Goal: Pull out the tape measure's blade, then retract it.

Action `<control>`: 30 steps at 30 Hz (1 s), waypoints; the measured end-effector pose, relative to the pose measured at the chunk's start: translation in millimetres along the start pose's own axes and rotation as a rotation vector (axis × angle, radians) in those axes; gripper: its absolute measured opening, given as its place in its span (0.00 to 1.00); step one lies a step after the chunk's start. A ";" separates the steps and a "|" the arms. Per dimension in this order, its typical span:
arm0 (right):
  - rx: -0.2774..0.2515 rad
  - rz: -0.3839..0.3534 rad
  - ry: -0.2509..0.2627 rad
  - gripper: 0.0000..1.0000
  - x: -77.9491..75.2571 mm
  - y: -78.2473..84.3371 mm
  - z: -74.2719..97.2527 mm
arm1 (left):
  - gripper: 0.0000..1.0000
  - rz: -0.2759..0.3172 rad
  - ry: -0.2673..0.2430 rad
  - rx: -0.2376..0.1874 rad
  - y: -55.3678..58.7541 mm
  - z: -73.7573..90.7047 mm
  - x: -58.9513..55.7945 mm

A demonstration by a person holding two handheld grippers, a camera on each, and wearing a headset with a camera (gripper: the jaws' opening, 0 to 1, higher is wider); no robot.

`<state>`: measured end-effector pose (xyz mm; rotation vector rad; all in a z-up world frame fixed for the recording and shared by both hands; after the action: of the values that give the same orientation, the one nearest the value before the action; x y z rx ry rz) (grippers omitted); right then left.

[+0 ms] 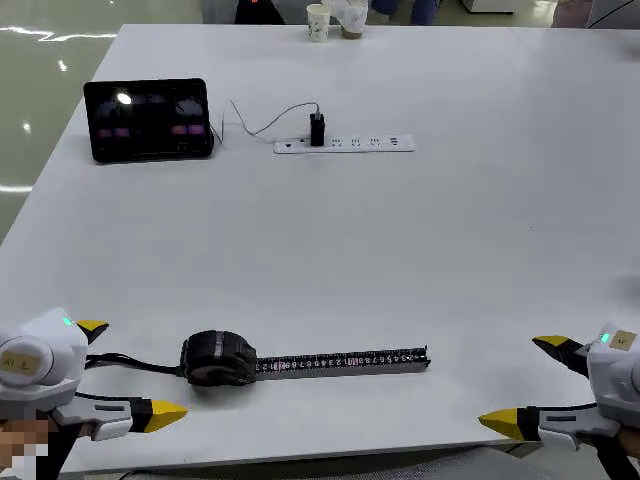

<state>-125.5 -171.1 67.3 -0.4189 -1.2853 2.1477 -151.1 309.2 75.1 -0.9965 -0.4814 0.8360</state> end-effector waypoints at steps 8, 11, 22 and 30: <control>0.009 0.004 -0.009 0.99 4.2 0.4 6.9 | 0.99 0.001 0.001 -0.002 0.3 4.2 2.1; 0.005 -0.004 -0.007 0.99 6.1 -0.9 8.4 | 0.99 -0.003 0.004 -0.002 0.5 4.9 2.5; 0.014 -0.003 -0.014 0.99 6.6 -0.7 10.2 | 0.99 0.001 0.005 0.002 2.2 7.1 3.2; 0.013 0.017 -0.061 0.99 9.2 1.3 6.5 | 0.99 0.002 0.005 -0.022 -10.1 1.3 -5.3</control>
<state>-136.6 -170.2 69.6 -0.3634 -1.3043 2.1974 -151.2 302.8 84.7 -1.0192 -0.4862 0.8319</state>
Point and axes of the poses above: the centre of the closed fingertips' face, and the gripper's own axes: z roughly backward along the fingers, x roughly to its left, y roughly out of its underside, the point moved 5 cm from there along z, roughly backward along the fingers, and after that the axes turned 15 degrees about -x, right-handed, at the moved point
